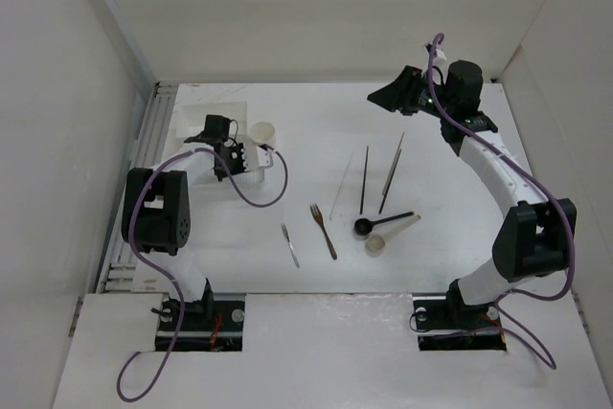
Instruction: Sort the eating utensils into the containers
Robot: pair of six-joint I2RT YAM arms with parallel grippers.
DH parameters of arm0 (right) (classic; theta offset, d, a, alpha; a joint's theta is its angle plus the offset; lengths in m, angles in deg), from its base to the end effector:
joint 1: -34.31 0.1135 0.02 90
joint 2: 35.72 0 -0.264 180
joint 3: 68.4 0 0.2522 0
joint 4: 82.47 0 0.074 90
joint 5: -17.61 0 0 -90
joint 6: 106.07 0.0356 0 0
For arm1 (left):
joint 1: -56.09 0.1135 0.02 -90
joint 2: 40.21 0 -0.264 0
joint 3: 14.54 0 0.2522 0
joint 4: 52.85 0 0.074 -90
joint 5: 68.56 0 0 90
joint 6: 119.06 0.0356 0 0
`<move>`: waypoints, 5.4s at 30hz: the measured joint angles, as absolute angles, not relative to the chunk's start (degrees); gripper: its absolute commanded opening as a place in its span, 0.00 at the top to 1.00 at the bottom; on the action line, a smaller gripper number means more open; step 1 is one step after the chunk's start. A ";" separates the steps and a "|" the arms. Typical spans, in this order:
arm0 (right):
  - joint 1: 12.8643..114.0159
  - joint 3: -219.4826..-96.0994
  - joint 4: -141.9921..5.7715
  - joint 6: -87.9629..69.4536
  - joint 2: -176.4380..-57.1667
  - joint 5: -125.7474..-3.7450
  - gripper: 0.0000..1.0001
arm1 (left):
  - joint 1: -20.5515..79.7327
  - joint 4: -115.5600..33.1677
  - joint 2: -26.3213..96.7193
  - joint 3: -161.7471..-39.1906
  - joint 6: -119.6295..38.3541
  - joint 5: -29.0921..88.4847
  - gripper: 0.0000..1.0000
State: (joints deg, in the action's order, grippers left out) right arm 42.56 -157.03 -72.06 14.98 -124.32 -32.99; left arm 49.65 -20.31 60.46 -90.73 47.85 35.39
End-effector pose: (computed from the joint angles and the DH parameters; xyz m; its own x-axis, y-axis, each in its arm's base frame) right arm 0.3586 0.0748 0.3593 -0.5286 0.3261 -0.7837 -0.5324 0.5917 0.6053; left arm 0.3543 -0.0486 0.1774 0.0443 0.9463 -0.3203 0.8661 0.1234 0.4844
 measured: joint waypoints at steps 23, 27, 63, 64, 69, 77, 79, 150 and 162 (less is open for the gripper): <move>42.45 -155.78 -71.58 14.69 -121.94 -32.97 0.41 | 50.57 -24.74 60.32 -92.99 41.44 36.88 0.72; 42.45 -155.78 -71.54 14.59 -121.89 -32.97 0.41 | 50.33 -25.53 60.28 -92.90 41.59 36.75 0.72; 47.98 -155.67 -32.83 7.74 -139.79 -68.64 0.66 | 54.66 -20.94 47.25 -107.21 -22.07 6.78 0.00; 48.36 -155.67 -32.81 7.81 -140.38 -69.12 0.71 | 54.61 -20.66 47.25 -107.21 -23.08 6.69 0.00; 49.06 -155.65 -32.72 9.01 -141.83 -70.96 0.77 | 54.61 -19.96 47.25 -107.24 -25.79 6.85 0.00; 48.47 -155.43 -33.16 9.25 -142.48 -72.22 0.79 | 54.61 -20.04 47.25 -107.21 -27.21 6.04 0.00; 48.47 -155.43 -33.13 9.25 -143.07 -72.42 0.79 | 54.61 -20.04 47.25 -107.21 -27.45 5.95 0.00; 63.28 -170.19 -63.08 13.49 -126.09 -66.32 1.00 | 38.22 -20.39 54.77 -124.04 -19.54 78.84 0.00; 64.25 -168.79 -65.63 17.25 -126.37 -62.93 1.00 | 38.29 -22.30 55.36 -124.02 -18.86 71.59 0.00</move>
